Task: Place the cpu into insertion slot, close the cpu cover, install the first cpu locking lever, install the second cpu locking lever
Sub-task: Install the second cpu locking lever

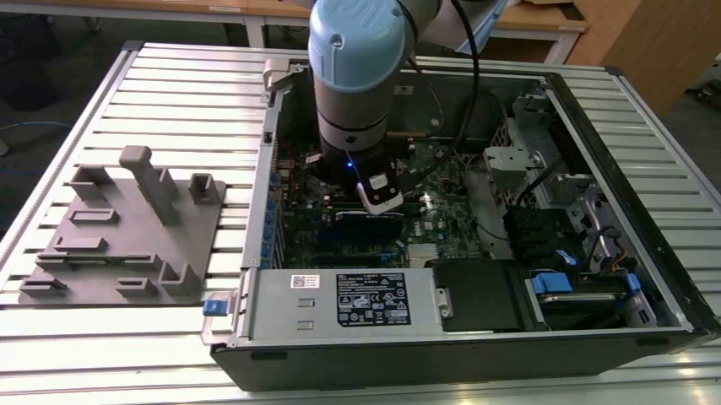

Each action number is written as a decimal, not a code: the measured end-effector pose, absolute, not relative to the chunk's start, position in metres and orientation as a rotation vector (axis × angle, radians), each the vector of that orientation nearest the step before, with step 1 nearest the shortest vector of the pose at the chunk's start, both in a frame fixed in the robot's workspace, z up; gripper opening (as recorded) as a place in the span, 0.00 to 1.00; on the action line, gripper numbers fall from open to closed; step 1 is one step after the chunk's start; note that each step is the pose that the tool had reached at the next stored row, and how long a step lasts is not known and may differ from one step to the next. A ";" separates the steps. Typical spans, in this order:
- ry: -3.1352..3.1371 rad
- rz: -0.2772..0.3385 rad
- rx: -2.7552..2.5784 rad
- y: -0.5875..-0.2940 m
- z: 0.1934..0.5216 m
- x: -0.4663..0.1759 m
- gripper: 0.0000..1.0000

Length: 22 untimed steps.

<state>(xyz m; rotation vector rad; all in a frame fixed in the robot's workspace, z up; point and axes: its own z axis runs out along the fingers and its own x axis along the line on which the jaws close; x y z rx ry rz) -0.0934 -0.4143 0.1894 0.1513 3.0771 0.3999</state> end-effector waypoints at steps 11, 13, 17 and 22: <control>3.079 0.377 0.151 -0.414 0.189 -0.093 0.10; 3.079 0.374 0.151 -0.414 0.189 -0.093 0.10; 3.078 0.374 0.151 -0.414 0.189 -0.093 0.10; 3.078 0.368 0.151 -0.414 0.190 -0.093 0.10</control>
